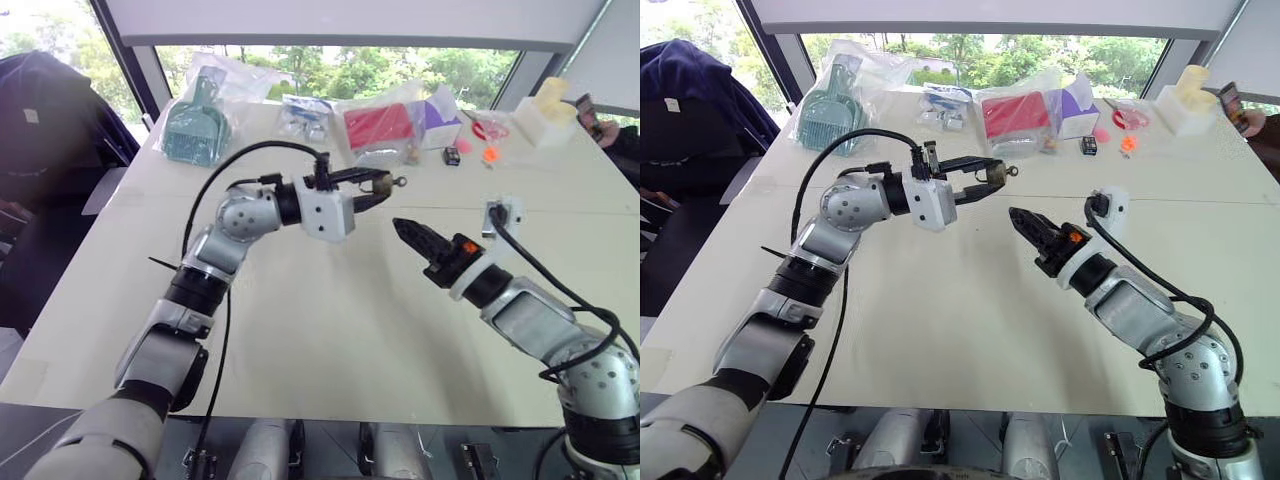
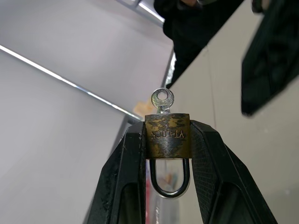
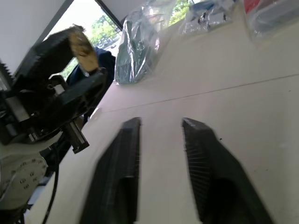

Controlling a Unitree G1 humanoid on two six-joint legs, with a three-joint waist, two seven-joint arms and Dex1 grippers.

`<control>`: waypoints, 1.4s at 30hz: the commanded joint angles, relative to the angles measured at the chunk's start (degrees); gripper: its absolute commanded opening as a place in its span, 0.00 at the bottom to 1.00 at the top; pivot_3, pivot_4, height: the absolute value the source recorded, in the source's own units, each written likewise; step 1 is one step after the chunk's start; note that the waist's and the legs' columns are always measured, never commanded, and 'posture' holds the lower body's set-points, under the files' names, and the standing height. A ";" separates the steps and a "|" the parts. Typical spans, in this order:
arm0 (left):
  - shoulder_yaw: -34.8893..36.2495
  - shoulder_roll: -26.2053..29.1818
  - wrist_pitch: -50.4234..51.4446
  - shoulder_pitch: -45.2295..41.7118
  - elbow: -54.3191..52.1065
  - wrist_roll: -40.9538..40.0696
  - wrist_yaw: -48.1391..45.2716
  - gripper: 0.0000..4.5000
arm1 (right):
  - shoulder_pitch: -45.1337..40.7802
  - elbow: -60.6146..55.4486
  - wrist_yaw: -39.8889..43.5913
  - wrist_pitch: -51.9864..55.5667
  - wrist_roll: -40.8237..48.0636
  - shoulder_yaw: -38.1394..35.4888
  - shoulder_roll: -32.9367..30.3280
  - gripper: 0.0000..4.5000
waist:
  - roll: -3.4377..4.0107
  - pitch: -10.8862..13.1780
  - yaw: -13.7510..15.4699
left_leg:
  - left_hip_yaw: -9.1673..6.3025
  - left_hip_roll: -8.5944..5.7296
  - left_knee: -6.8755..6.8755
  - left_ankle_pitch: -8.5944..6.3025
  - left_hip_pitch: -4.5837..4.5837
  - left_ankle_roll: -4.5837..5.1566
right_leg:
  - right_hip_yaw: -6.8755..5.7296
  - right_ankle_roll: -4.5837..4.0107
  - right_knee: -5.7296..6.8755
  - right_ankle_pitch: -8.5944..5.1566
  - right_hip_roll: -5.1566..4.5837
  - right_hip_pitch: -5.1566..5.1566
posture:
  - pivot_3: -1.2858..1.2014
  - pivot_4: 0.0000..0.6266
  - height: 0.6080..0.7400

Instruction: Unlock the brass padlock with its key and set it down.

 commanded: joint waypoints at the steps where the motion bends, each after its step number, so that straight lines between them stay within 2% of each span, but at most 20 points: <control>1: -0.15 0.39 -0.41 -0.92 -0.58 -2.18 -1.33 0.16 | -1.38 -2.46 5.39 0.88 -1.92 -2.32 -2.71 0.79 | 0.00 0.00 -0.01 | 0.00 0.00 0.00 0.00 0.00 0.00 | 0.00 0.00 0.00 0.00 0.00 0.00 | 0.52 0.24 0.96; 13: -1.33 0.38 -0.98 1.29 -3.48 -3.07 -1.94 0.16 | -6.56 1.61 6.66 2.47 -0.66 -2.35 0.28 0.79 | 0.00 0.00 0.02 | -0.02 0.01 0.00 0.00 0.00 -0.01 | 0.00 -0.01 -0.01 0.00 -0.14 0.00 | 0.52 0.24 0.96; 16: -1.22 0.30 -0.80 1.67 -4.72 -3.64 -1.92 0.16 | -6.89 2.25 6.60 2.75 -0.10 -2.49 0.80 0.62 | 0.00 0.00 -0.02 | -0.02 0.01 -0.01 0.00 0.00 -0.01 | 0.01 -0.01 -0.01 0.00 -0.15 -0.01 | 0.52 0.24 0.96; 21: -1.35 0.22 -0.35 1.95 -6.04 -4.09 -1.95 0.16 | -7.23 2.61 6.33 3.17 0.23 -2.31 2.13 0.04 | 0.00 0.00 -0.03 | -0.02 0.02 -0.01 0.00 0.00 -0.01 | 0.01 -0.01 0.00 0.00 -0.15 -0.02 | 0.52 0.24 0.96; 22: -1.35 0.24 -0.38 1.99 -6.08 -4.05 -1.92 0.16 | -7.41 2.76 6.19 3.19 0.49 -2.36 2.45 0.01 | 0.00 0.00 -0.02 | -0.02 0.02 -0.01 0.00 0.00 -0.01 | 0.01 -0.01 0.00 0.00 -0.15 -0.02 | 0.52 0.24 0.96; 33: -0.62 0.15 -3.14 1.33 -5.28 -0.81 2.03 0.16 | -7.51 3.44 1.84 3.21 4.30 -2.16 4.98 0.01 | 0.01 0.01 -0.02 | -0.03 0.01 -0.01 -0.01 0.00 -0.02 | 0.01 -0.01 0.00 0.00 -0.16 -0.03 | 0.52 0.24 0.96; 42: 0.07 1.21 -11.66 -0.44 -3.34 8.11 12.08 0.16 | -6.28 3.25 -8.21 -1.22 12.62 -1.67 12.93 0.01 | 0.04 0.02 -0.03 | -0.02 0.02 -0.05 -0.01 0.00 -0.03 | 0.02 0.06 0.01 0.04 -0.17 -0.06 | 0.52 0.24 0.96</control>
